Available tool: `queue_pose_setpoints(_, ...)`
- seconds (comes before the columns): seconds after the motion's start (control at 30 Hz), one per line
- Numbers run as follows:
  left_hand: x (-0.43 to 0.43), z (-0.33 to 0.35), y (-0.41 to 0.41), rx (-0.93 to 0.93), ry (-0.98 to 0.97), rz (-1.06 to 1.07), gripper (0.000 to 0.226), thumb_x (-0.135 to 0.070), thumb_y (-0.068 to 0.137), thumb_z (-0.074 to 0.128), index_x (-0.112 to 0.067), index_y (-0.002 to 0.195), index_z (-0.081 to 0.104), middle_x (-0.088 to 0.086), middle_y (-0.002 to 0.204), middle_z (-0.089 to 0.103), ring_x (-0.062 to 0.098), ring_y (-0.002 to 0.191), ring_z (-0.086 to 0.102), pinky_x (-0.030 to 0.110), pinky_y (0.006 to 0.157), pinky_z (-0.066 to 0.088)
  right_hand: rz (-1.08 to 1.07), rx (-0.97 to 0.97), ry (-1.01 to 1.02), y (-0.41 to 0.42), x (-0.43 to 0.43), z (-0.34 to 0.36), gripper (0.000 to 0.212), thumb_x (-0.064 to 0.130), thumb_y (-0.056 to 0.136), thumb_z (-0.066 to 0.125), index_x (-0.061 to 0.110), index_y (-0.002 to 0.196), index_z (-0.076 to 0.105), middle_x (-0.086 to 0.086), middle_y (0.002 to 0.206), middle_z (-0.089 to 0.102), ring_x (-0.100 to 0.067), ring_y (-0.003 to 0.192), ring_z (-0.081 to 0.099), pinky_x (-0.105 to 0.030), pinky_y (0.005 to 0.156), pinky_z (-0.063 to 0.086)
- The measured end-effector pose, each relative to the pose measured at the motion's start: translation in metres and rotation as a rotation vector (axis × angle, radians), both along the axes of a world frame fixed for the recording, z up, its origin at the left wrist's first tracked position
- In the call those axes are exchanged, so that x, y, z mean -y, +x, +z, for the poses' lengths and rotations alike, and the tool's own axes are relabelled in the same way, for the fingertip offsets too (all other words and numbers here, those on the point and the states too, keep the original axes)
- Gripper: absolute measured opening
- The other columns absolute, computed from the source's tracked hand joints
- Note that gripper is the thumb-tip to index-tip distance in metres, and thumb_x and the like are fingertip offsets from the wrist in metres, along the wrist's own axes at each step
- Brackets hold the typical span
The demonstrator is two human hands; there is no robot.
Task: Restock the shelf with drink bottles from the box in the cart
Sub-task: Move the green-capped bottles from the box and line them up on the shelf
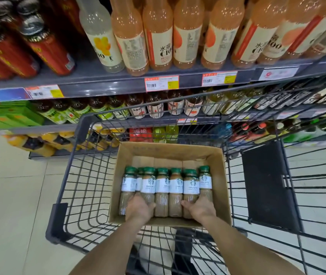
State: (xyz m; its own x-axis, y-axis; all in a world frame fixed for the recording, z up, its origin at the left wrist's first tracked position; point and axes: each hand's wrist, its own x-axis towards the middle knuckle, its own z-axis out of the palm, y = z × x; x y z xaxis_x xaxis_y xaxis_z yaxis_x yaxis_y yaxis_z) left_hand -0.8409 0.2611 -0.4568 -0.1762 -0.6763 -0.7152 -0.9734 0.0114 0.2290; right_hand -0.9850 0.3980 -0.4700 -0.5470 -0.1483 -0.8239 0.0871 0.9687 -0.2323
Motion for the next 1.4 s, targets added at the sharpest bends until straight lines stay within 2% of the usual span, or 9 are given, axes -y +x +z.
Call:
queue_pose_setpoints(0.1, 0.0, 0.02, 0.001, -0.036, -0.013, -0.015, 0.042, -0.039, 0.088, 0.071, -0.014, 0.119, 0.056, -0.004, 0.1, 0.061, 0.01, 0.077, 0.052, 0.021, 0.064, 0.04, 0.007, -0.029, -0.018, 0.003, -0.003, 0.018, 0.044, 0.052, 0.084, 0.07, 0.014, 0.1, 0.055, 0.006, 0.071, 0.058, -0.006, 0.06, 0.054, -0.023, 0.049, 0.04)
queue_pose_setpoints(0.17, 0.001, 0.04, 0.001, -0.097, -0.036, -0.031, 0.044, -0.037, 0.088, 0.072, -0.013, 0.122, 0.056, 0.001, 0.108, 0.065, 0.018, 0.09, 0.06, 0.027, 0.074, 0.046, 0.01, -0.055, -0.053, 0.003, -0.005, 0.037, 0.038, 0.049, 0.084, 0.071, 0.017, 0.098, 0.057, 0.006, 0.073, 0.06, -0.003, 0.06, 0.054, -0.021, 0.046, 0.036)
queue_pose_setpoints(0.37, 0.0, 0.126, 0.002, -0.332, -0.098, -0.042, 0.035, -0.032, 0.087, 0.072, -0.019, 0.118, 0.058, -0.005, 0.108, 0.062, 0.011, 0.088, 0.055, 0.025, 0.08, 0.046, -0.037, -0.146, -0.228, 0.006, -0.005, 0.118, 0.042, 0.048, 0.077, 0.074, 0.022, 0.104, 0.055, 0.004, 0.097, 0.067, -0.016, 0.085, 0.065, -0.033, 0.076, 0.054)
queue_pose_setpoints(0.63, 0.012, 0.25, 0.001, -0.61, -0.201, -0.087, 0.038, -0.035, 0.082, 0.076, -0.029, 0.116, 0.061, -0.012, 0.112, 0.062, 0.007, 0.099, 0.06, 0.033, 0.093, 0.051, -0.136, -0.35, -0.561, 0.013, 0.022, 0.248, 0.041, 0.045, 0.069, 0.08, 0.028, 0.099, 0.057, 0.013, 0.083, 0.069, -0.002, 0.073, 0.065, -0.03, 0.068, 0.057)
queue_pose_setpoints(0.83, 0.04, 0.324, 0.004, -0.759, -0.273, -0.136, 0.058, -0.04, 0.08, 0.077, -0.028, 0.133, 0.055, -0.012, 0.122, 0.058, 0.011, 0.117, 0.056, 0.033, 0.103, 0.045, -0.124, -0.516, -0.728, 0.019, 0.051, 0.346, 0.045, 0.049, 0.069, 0.08, 0.033, 0.101, 0.053, 0.02, 0.084, 0.064, 0.008, 0.073, 0.059, -0.012, 0.054, 0.041)
queue_pose_setpoints(0.93, 0.058, 0.356, 0.006, -0.835, -0.308, -0.165, 0.058, -0.041, 0.081, 0.076, -0.031, 0.134, 0.054, -0.018, 0.115, 0.054, 0.005, 0.109, 0.055, 0.024, 0.096, 0.045, -0.103, -0.575, -0.795, 0.021, 0.066, 0.385, 0.046, 0.048, 0.071, 0.08, 0.033, 0.104, 0.051, 0.02, 0.088, 0.063, 0.004, 0.078, 0.061, -0.02, 0.062, 0.048)
queue_pose_setpoints(1.1, 0.084, 0.406, 0.001, -0.901, -0.413, -0.21, 0.062, -0.046, 0.084, 0.073, -0.031, 0.139, 0.049, -0.015, 0.127, 0.052, 0.006, 0.113, 0.051, 0.027, 0.098, 0.045, -0.05, -0.661, -0.867, 0.017, 0.09, 0.433, 0.058, 0.055, 0.074, 0.077, 0.032, 0.117, 0.047, 0.014, 0.103, 0.063, -0.009, 0.09, 0.064, -0.031, 0.071, 0.055)
queue_pose_setpoints(1.27, 0.105, 0.444, -0.028, -1.032, -0.482, -0.237, 0.046, -0.042, 0.083, 0.075, -0.04, 0.123, 0.054, -0.033, 0.102, 0.048, 0.002, 0.104, 0.056, 0.014, 0.077, 0.039, -0.032, -0.764, -0.936, -0.012, 0.12, 0.462, 0.051, 0.052, 0.073, 0.077, 0.032, 0.113, 0.052, 0.016, 0.102, 0.065, 0.0, 0.087, 0.061, -0.024, 0.067, 0.05)
queue_pose_setpoints(1.4, 0.133, 0.471, -0.07, -1.088, -0.558, -0.24, 0.051, -0.04, 0.082, 0.075, -0.032, 0.128, 0.056, -0.021, 0.108, 0.054, 0.004, 0.102, 0.056, 0.017, 0.077, 0.042, -0.018, -0.83, -0.968, -0.059, 0.155, 0.486, 0.052, 0.057, 0.069, 0.075, 0.031, 0.109, 0.054, 0.016, 0.097, 0.063, -0.01, 0.09, 0.061, -0.036, 0.075, 0.053)
